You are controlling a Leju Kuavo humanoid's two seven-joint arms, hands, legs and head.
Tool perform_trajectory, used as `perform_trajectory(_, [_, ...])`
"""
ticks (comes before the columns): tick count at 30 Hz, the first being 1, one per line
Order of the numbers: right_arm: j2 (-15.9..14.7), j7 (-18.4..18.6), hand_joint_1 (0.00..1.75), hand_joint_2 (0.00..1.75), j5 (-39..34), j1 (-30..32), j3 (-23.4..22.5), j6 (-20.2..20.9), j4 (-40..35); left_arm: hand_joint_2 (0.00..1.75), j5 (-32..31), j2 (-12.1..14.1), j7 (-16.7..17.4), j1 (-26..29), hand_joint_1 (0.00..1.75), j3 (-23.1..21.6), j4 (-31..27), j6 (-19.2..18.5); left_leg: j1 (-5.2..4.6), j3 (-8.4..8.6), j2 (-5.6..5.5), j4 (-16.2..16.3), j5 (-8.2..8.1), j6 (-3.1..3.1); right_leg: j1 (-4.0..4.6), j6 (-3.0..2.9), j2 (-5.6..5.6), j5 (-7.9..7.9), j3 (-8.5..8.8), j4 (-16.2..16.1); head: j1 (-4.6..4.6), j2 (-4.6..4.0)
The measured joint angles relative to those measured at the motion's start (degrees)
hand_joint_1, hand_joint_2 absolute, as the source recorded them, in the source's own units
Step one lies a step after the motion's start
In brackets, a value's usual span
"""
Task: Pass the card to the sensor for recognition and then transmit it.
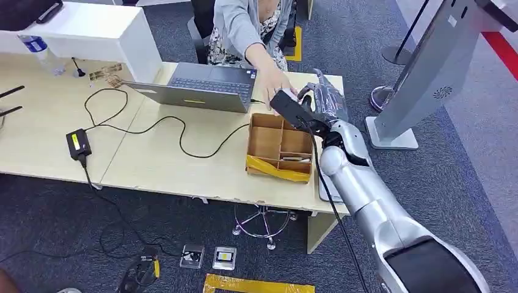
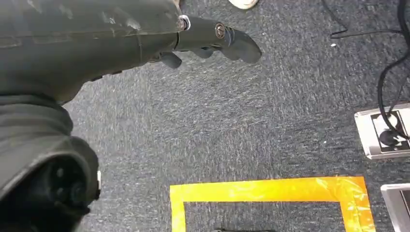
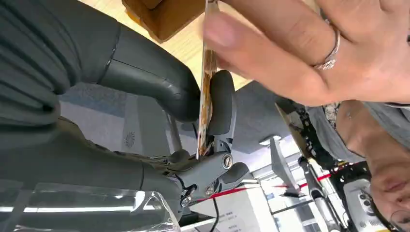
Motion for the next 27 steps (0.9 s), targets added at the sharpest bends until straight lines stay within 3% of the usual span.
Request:
perform_trajectory(9, [0.1,0.3,1.75,1.75,1.1,0.0,0.0,-0.5,1.3,0.00,-2.3,-0.6,1.0,-0.5,0.00,0.0,0.0,-0.6,0.00,0.01,0.00,0.0,0.00,0.00,0.00,0.00,0.03,0.00,-0.01,0.0,0.00,0.00])
perform_trajectory(10, [0.1,0.3,0.24,1.75,1.1,0.0,0.0,-0.5,1.4,0.00,-2.4,-0.7,1.0,-0.5,0.00,0.0,0.0,-0.6,0.00,0.01,0.00,0.0,0.00,0.00,0.00,0.00,0.03,0.00,-0.01,0.0,0.00,0.00])
perform_trajectory(11, [0.1,0.4,0.00,0.00,1.2,0.0,0.0,-0.6,1.6,0.00,-2.7,-0.7,1.1,-0.6,0.00,0.0,0.0,-0.7,0.00,0.01,0.00,0.0,0.00,0.00,0.00,0.00,0.02,0.00,-0.01,0.0,0.00,0.00])
perform_trajectory(21, [0.7,-1.4,0.00,0.00,3.2,0.1,0.0,-0.7,1.9,0.00,-3.5,-1.1,1.1,-1.2,0.00,0.0,0.1,-0.1,0.01,0.00,0.01,0.0,0.00,0.00,0.01,0.00,0.03,0.00,0.00,0.0,0.00,0.00])
perform_trajectory(27, [1.5,-1.9,0.00,0.00,4.0,0.2,0.0,-1.4,1.6,0.00,-1.8,-1.2,-1.0,0.3,0.00,1.8,0.2,1.3,0.00,0.00,0.00,0.0,0.00,0.00,0.01,0.00,0.02,0.00,-0.02,0.0,0.00,0.00])
